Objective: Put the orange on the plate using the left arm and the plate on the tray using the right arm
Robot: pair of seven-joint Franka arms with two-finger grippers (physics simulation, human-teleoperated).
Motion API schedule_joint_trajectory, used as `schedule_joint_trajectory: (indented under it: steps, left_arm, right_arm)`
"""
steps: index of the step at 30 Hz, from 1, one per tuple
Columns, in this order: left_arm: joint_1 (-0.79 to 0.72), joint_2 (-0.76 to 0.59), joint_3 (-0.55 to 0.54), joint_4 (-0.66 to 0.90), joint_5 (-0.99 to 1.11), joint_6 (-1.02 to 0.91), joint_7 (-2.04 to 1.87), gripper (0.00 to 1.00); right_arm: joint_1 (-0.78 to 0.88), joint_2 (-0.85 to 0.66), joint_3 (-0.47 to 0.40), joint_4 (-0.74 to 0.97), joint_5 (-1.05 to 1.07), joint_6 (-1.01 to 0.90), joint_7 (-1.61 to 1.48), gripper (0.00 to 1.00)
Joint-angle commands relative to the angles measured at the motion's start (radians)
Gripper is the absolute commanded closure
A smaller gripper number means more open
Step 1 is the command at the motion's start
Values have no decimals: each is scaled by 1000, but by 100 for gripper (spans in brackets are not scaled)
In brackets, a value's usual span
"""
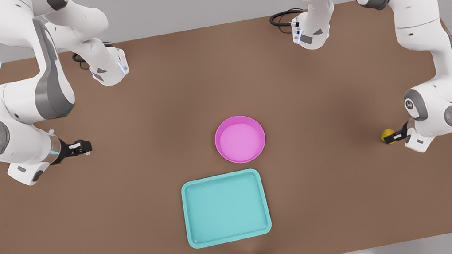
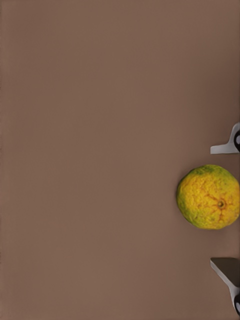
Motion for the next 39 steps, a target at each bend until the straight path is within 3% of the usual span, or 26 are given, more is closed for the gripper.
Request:
schedule_joint_trajectory:
  steps: [1, 17, 19, 24, 26, 29, 32, 34, 39]
  left_arm:
    - [0, 4, 0, 0, 3, 34, 148, 0]
    - [5, 82, 0, 1, 3, 2, 159, 0]
    - [5, 80, 0, 3, 3, 3, 157, 36]
    - [4, 59, 0, 6, 4, 3, 150, 36]
    - [-21, -18, -9, 5, 4, -41, 90, 36]
    - [-321, -141, -17, 20, -8, -169, -250, 36]
    - [-745, -75, -17, 159, -16, -227, -681, 36]
    - [-851, 42, -35, 311, -56, -274, -912, 36]
    - [-897, 93, -67, 304, -57, -273, -981, 35]
  right_arm:
    - [0, -1, 0, 1, 1, -2, 0, 0]
    - [-3, 4, 0, -1, 1, -2, 0, 0]
    - [-3, 5, 0, -1, 1, -2, 0, 0]
    - [-5, 5, 0, -1, 1, -2, 0, 0]
    - [-6, 7, 0, -1, 1, -2, 0, 0]
    - [-12, 7, 0, -1, 1, -3, 0, 0]
    - [-14, 7, 0, -1, 1, -3, -2, 0]
    - [-14, 10, 0, -1, 1, -2, 0, 0]
    - [-14, 13, 0, -1, 1, -2, 0, 0]
